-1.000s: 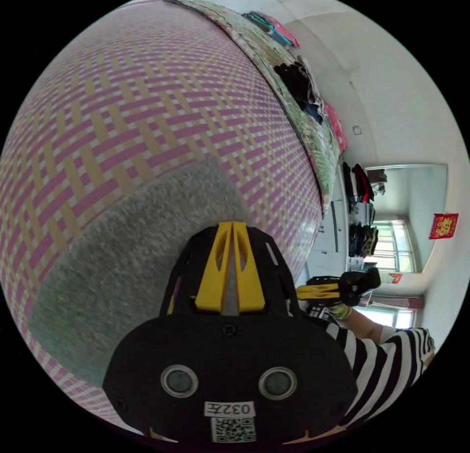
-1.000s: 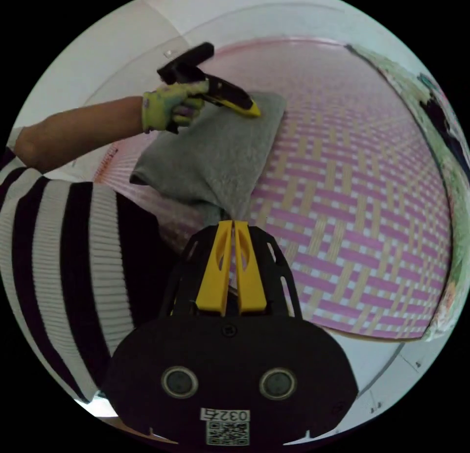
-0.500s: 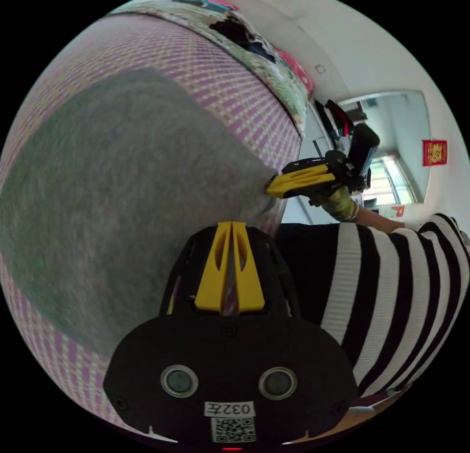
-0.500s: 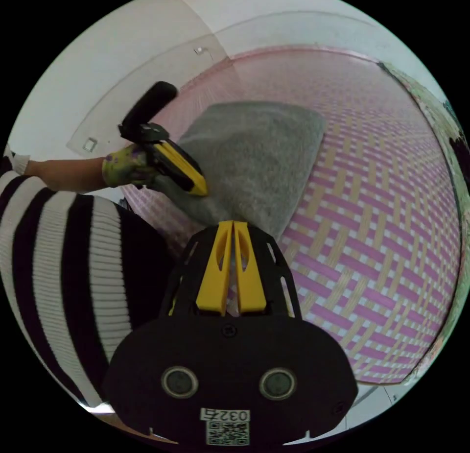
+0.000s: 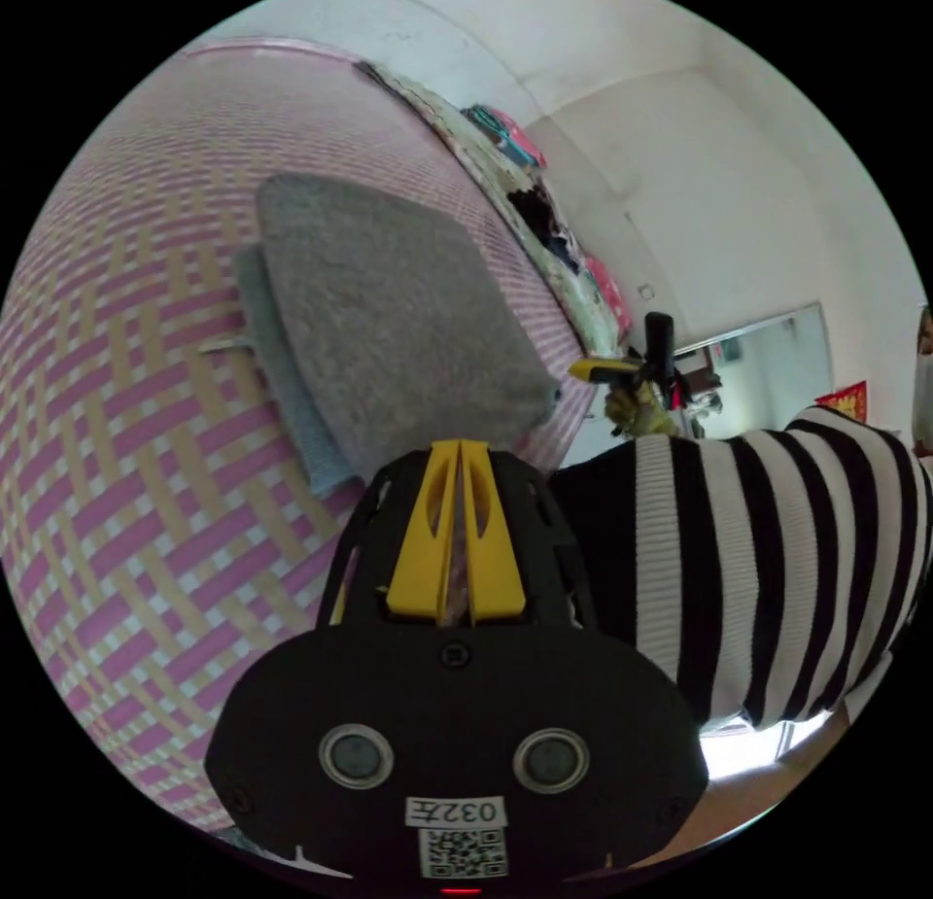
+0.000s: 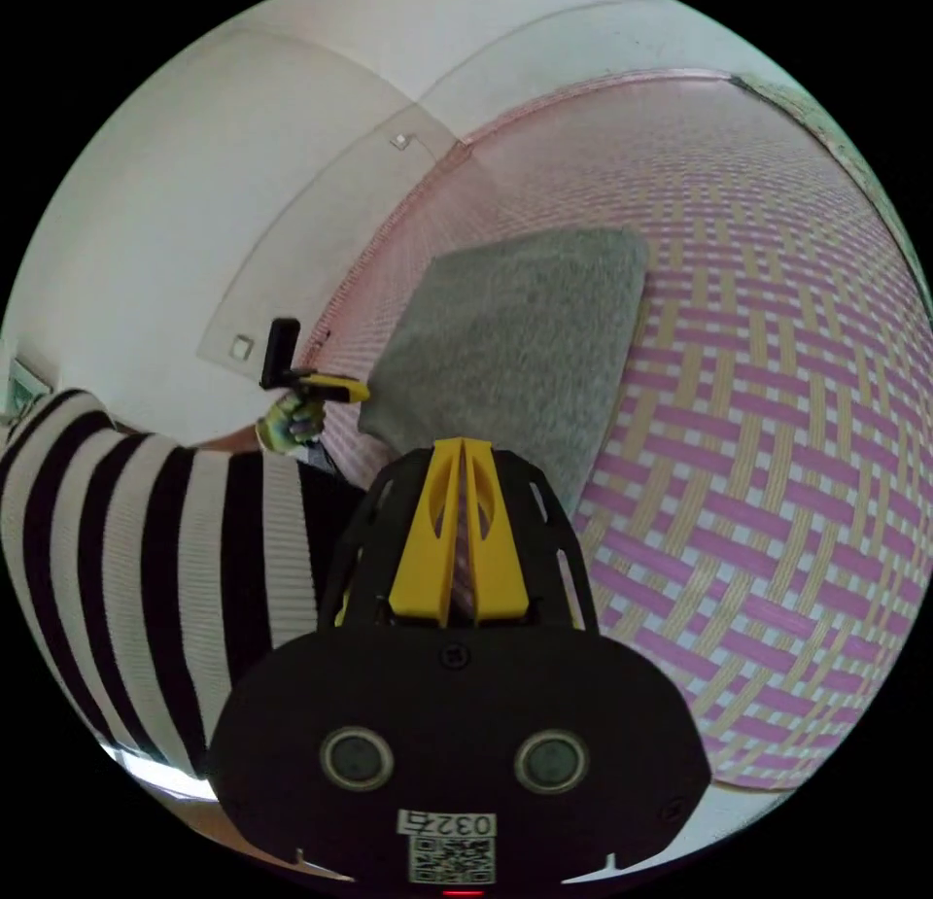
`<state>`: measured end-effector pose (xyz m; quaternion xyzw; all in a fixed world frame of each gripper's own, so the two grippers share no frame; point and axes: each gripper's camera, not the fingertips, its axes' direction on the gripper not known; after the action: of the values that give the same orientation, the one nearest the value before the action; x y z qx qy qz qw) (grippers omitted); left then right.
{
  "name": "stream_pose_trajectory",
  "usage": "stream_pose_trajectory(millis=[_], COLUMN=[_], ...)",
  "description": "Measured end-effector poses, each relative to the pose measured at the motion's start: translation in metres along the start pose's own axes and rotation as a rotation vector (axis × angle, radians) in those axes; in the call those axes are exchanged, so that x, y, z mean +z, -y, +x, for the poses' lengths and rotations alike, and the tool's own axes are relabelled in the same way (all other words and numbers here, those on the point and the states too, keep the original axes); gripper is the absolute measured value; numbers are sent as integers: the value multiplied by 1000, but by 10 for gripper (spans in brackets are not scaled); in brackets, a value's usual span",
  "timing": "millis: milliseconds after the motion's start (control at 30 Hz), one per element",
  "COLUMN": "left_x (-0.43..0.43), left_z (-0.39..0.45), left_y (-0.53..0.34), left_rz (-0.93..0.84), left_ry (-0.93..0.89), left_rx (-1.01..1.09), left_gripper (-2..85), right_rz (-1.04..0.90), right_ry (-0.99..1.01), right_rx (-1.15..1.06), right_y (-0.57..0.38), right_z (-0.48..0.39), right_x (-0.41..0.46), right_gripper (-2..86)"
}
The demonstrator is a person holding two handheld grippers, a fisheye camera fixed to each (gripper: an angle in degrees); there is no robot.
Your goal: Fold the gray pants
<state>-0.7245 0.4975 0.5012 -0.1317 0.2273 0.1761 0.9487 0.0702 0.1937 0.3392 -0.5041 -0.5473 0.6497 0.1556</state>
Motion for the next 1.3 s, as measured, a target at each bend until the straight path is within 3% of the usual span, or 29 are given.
stream_pose_trajectory(millis=[100, 233, 433, 500, 767, 1167, 1300], left_x=[6, -14, -85, -96, -107, -115, -120], left_z=[-5, -15, -34, -47, -75, -77, -84], left_y=[-9, -14, -30, -25, 46, 108, 101], left_rz=[-107, 7, 362, 387, 225, 30, 9], left_ry=[138, 20, -132, -178, -282, -277, -273], left_rx=[-25, -109, -334, -406, -487, -423, -426], left_gripper=[-9, -8, 19, 57, 137, 147, 142], right_rz=[-2, -199, -62, -75, -127, -181, -170], right_ry=[17, -39, 74, 109, 266, 366, 294], right_rx=[32, 123, 214, 294, 421, 409, 405], right_y=[33, 62, 84, 89, 111, 143, 133], right_z=[15, 41, 58, 78, 127, 141, 142], right_x=[-13, -7, -85, -102, -157, -198, -224], right_gripper=[-10, -9, 21, 51, 109, 136, 127])
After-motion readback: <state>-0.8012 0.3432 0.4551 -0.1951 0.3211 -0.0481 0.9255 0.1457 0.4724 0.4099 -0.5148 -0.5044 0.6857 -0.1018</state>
